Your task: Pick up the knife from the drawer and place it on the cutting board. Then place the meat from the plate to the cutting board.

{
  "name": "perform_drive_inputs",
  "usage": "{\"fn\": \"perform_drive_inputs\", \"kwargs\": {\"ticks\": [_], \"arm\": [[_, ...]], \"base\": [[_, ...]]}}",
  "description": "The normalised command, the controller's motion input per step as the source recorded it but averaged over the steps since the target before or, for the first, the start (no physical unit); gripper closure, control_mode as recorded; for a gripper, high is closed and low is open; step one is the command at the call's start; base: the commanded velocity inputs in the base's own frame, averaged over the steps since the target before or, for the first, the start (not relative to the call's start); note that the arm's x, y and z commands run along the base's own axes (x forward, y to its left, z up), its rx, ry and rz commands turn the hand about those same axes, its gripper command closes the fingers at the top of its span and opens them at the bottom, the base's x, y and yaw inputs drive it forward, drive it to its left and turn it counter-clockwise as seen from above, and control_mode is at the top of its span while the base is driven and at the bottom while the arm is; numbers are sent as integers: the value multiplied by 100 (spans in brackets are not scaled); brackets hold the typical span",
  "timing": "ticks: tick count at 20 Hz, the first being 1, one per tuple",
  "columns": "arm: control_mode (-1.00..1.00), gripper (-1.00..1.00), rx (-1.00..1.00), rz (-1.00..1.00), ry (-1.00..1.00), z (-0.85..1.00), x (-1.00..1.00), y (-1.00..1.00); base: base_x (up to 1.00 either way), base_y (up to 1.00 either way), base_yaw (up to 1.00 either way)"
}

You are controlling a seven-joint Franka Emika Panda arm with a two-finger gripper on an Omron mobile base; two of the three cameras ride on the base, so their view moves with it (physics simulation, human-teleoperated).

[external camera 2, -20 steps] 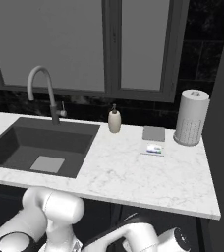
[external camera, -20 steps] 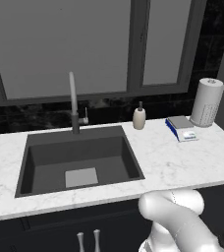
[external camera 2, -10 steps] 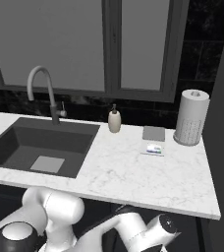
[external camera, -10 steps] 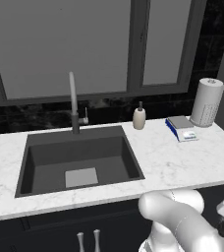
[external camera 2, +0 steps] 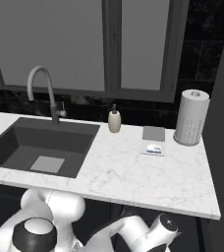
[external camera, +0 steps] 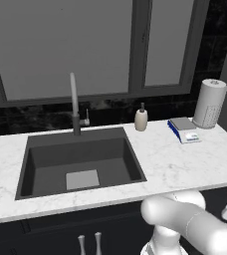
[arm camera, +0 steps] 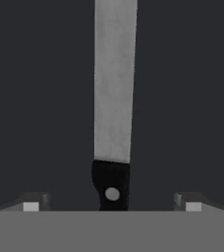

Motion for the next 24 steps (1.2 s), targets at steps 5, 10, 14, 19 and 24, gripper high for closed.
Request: {"fn": "perform_drive_inputs", "kwargs": {"ticks": [5,10,14,19,24], "arm": [[-100,-100,0,0,7,-35,0,-11],[-100,-100,0,0,6,-21,-8,0],[-100,-100,0,0,3,-10,-35,0],[-100,100,0,0,4,-22,-48,3],[-100,100,0,0,3,-21,-34,14]], "base": [[0,0,0],[0,0,0],[0,0,0],[0,0,0],[0,0,0]]}}
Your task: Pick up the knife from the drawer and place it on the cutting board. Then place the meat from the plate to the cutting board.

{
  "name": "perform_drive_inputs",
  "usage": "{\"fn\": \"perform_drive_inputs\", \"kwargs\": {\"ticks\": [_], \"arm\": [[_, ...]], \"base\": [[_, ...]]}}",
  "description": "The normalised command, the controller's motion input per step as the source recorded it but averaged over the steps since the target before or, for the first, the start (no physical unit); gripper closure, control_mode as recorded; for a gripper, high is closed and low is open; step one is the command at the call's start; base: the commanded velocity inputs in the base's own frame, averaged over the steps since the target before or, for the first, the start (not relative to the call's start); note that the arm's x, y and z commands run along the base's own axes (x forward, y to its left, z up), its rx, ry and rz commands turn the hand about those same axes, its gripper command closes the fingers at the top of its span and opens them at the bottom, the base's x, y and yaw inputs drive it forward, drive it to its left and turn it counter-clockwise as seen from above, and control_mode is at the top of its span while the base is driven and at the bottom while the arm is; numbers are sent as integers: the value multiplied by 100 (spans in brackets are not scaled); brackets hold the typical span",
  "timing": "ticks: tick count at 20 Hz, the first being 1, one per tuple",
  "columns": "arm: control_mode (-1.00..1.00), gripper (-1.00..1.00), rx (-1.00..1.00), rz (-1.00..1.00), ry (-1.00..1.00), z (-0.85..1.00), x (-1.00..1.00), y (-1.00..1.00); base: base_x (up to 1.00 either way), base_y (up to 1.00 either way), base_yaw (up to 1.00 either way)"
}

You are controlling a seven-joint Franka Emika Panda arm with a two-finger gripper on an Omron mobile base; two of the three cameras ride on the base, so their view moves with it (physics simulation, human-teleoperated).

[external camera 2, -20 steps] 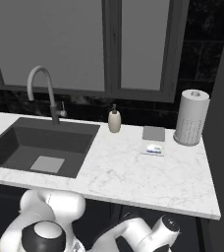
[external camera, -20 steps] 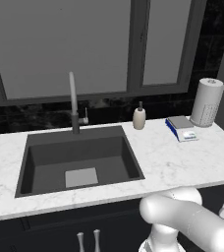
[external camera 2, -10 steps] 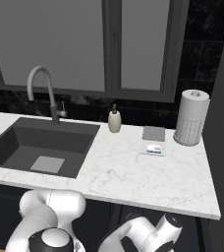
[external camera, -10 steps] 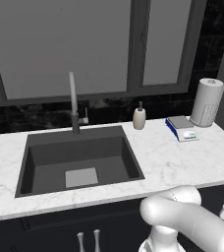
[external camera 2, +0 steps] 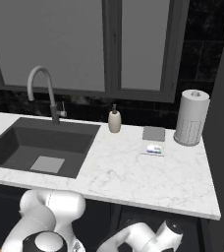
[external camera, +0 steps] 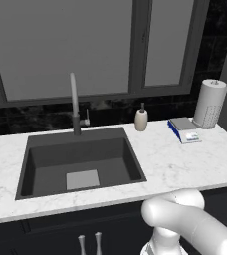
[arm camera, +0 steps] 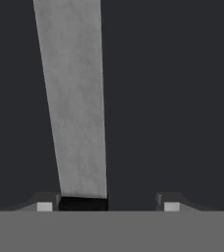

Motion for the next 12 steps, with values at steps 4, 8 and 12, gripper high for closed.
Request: {"fn": "perform_drive_inputs", "kwargs": {"ticks": [4,8,12], "arm": [[-100,100,0,0,0,-1,-4,12],[-100,100,0,0,0,22,-6,1],[-100,100,0,1,-2,78,-16,-1]], "base": [[0,0,0],[0,0,0],[0,0,0]]}}
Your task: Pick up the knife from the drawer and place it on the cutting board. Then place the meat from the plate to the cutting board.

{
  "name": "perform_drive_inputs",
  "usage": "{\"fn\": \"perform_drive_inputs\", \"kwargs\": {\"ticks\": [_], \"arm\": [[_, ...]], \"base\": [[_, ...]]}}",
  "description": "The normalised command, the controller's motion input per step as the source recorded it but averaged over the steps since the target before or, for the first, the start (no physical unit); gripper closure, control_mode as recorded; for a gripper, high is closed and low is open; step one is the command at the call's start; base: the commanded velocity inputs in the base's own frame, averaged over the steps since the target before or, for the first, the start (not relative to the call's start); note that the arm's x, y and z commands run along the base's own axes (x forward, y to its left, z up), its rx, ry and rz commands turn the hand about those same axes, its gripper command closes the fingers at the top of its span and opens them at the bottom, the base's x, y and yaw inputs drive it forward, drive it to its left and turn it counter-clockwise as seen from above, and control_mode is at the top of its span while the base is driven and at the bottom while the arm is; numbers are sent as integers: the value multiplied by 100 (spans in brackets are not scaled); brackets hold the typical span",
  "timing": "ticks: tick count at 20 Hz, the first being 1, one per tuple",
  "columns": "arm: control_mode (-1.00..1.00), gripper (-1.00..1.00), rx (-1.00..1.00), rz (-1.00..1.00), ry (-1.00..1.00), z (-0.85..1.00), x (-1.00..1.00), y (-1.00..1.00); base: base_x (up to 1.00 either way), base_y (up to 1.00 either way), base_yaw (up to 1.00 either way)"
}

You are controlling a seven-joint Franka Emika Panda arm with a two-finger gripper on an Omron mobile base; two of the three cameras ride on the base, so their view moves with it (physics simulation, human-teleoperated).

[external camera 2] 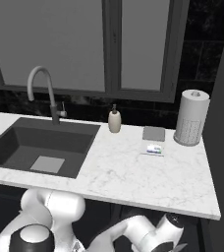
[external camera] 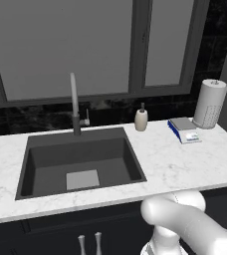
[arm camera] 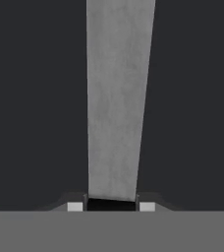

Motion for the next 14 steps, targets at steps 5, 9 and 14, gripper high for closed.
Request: {"fn": "perform_drive_inputs", "kwargs": {"ticks": [5,9,14], "arm": [[-100,100,0,6,-2,82,-24,-1],[-100,100,0,14,0,74,-38,0],[-100,100,0,21,0,83,-40,28]], "base": [[0,0,0],[0,0,0],[0,0,0]]}}
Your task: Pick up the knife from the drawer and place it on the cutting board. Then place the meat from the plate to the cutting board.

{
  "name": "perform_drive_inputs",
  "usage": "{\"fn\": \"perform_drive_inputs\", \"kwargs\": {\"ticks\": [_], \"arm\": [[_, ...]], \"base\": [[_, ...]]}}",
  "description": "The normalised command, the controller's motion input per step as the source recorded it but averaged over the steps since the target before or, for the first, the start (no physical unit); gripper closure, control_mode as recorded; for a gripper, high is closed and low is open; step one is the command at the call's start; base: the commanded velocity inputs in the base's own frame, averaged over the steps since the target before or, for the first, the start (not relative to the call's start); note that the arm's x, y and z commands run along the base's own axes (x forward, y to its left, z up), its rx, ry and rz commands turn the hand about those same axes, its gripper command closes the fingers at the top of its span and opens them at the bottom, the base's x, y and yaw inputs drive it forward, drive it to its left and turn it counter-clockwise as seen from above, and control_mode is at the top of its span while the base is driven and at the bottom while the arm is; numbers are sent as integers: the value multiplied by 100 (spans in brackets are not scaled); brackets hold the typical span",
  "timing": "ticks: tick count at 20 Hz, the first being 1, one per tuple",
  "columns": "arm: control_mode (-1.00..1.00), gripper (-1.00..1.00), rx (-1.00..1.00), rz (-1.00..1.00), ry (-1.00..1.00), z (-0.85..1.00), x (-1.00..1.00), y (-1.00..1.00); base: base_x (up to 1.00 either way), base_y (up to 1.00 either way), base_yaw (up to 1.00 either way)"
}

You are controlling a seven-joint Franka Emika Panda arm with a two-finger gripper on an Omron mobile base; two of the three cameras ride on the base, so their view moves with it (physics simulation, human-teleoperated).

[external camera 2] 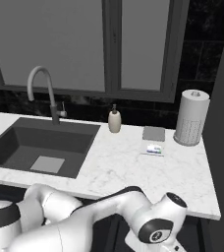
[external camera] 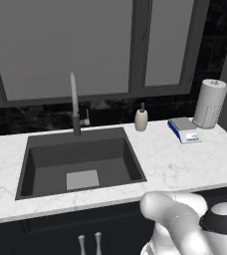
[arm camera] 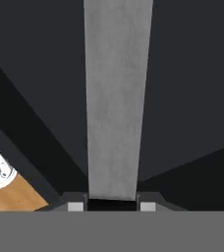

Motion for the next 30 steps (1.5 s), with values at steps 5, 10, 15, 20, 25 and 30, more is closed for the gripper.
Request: {"fn": "perform_drive_inputs", "kwargs": {"ticks": [5,10,15,20,25,30], "arm": [[-100,100,0,22,0,78,16,78],[-100,100,0,17,0,80,28,83],[-100,100,0,9,0,81,9,51],[-100,100,0,4,0,58,0,36],[-100,100,0,7,-1,44,15,49],[-100,100,0,13,-13,14,37,35]], "base": [[0,0,0],[0,0,0],[0,0,0],[0,0,0],[0,0,0],[0,0,0]]}}
